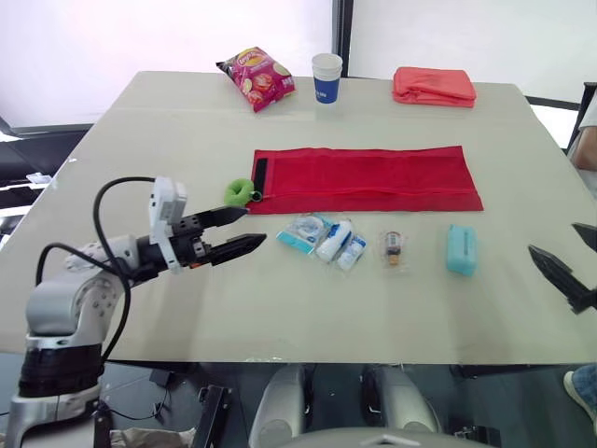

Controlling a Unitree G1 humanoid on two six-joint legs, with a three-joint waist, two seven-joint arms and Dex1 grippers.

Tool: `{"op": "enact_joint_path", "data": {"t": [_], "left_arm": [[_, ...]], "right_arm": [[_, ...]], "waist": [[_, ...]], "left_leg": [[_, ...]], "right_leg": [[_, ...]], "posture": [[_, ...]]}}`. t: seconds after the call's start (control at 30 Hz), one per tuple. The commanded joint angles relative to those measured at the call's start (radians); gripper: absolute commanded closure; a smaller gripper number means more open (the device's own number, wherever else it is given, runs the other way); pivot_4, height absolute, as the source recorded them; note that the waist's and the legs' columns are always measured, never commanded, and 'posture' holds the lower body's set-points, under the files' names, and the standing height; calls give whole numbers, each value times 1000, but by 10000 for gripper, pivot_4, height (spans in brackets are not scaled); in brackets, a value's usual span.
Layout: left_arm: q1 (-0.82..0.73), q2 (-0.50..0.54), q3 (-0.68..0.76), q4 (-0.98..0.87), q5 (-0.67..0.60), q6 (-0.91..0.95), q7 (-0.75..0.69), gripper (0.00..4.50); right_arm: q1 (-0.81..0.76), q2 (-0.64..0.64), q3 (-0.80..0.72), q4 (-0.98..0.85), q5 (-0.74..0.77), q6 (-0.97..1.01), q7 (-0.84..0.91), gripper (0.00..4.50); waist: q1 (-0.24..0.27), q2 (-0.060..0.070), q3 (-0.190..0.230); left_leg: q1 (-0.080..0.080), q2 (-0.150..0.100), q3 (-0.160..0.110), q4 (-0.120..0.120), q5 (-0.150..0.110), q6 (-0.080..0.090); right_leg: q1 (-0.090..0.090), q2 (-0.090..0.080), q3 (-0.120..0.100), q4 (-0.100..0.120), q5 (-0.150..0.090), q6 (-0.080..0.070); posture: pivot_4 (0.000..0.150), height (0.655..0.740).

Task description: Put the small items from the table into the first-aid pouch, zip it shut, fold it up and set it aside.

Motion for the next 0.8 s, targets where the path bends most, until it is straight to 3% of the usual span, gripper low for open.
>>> {"op": "enact_joint_path", "data": {"t": [0.03, 0.2, 0.37, 0.5, 0.7, 0.8], "left_arm": [[-67, 26, -36, -106, -100, 55, -86, 586], [-102, 51, -96, -169, -122, 80, -147, 586], [-154, 40, -132, -191, -136, 95, -151, 586], [-161, 30, -135, -177, -132, 95, -133, 586], [-89, 43, -82, -141, -124, 80, -119, 586], [5, 78, -14, -85, -97, 59, -132, 586]], "right_arm": [[-46, 23, 133, -145, -5, 266, -300, 0], [-118, 169, 255, -222, -7, 436, -546, 0], [-197, 267, 312, -211, -42, 510, -677, 0], [-232, 264, 342, -230, -64, 432, -614, 0], [-193, 189, 389, -290, -73, 199, -326, 0], [-204, 112, 383, -326, 32, 212, -209, 0]], "waist": [[0, -1, 0], [-1, 0, -1], [-2, -1, -1], [-3, 0, -1], [-5, 0, -1], [-14, 0, -1]], "left_leg": [[0, 0, 0, 0, 0, 0], [-1, -1, 0, 0, 0, 0], [-1, -1, 0, 1, 0, 0], [-1, -1, 0, 1, 0, 0], [-1, -1, 0, 1, 0, 0], [-1, 0, 0, 1, 0, 0]], "right_leg": [[0, 0, 0, 0, 0, 0], [-1, 1, 1, 1, 0, 0], [-1, 2, 1, 1, 0, 0], [-1, 3, 2, 1, 0, 0], [-1, 4, 2, 1, 0, 0], [-1, 3, 2, 1, 0, 0]], "posture": [[1500, 7400], [1500, 7400], [1500, 7400], [1500, 7400], [1500, 7400], [1500, 7400]]}}
